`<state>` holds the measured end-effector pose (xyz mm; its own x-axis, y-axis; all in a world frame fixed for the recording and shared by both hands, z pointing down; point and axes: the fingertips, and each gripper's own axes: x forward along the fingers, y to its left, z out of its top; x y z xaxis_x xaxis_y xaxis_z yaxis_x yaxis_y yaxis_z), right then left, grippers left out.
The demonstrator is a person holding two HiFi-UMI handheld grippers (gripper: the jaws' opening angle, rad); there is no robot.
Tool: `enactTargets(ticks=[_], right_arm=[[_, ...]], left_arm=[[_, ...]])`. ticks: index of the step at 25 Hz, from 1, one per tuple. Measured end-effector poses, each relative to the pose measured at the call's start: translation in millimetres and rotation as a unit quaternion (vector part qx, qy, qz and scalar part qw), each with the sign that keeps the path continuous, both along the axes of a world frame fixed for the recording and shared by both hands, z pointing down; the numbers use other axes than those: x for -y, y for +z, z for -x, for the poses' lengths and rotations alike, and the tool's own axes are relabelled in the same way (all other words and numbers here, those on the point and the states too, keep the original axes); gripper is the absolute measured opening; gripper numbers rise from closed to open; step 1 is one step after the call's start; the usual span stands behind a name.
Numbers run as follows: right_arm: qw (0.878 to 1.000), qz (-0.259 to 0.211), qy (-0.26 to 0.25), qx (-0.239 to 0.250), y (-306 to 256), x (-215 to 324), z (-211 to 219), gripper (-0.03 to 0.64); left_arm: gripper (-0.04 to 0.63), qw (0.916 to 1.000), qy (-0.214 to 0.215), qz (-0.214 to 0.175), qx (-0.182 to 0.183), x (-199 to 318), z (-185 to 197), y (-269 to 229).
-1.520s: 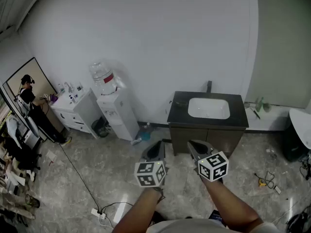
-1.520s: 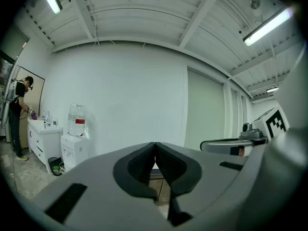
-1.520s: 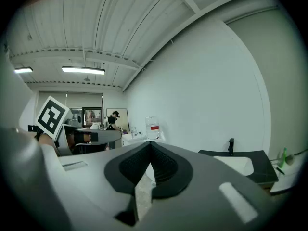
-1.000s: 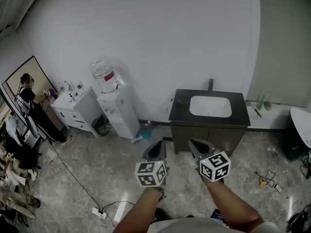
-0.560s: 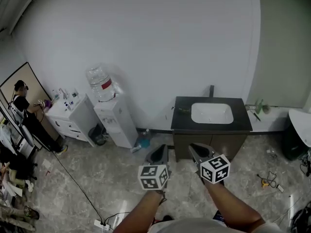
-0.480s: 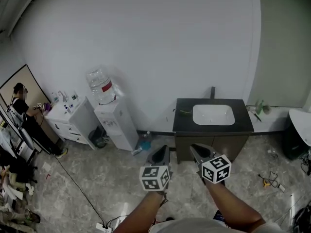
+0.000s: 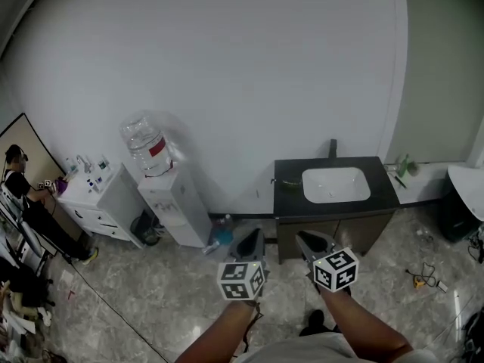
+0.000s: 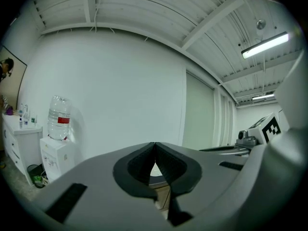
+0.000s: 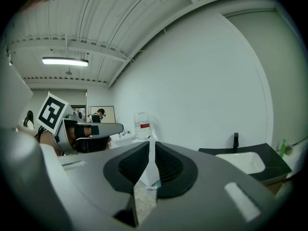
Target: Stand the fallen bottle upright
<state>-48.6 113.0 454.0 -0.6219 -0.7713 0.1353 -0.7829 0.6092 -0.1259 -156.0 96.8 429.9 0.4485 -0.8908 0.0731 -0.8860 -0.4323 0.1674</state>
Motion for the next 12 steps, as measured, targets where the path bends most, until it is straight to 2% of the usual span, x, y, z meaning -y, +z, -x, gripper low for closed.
enactTargets(ticks=[5,9,12], right_arm=[[1.0,0.017,0.003,0.002,30.6,68.6,-4.8,0.02],[1.0,0.027,-0.01,0.005,54.0,152.4,-12.2,0.02],[0.999,0.038,-0.033,-0.013,75.7,224.8,-19.7,0.02]], left_arm=[[0.009,0.9999,-0.004,0.016,0.002,68.9,1.1,24.9],[0.009,0.9994,-0.016,0.029,0.012,144.6,-5.7,50.9],[0.009,0.9994,-0.018,0.028,0.006,212.0,-20.9,67.2]])
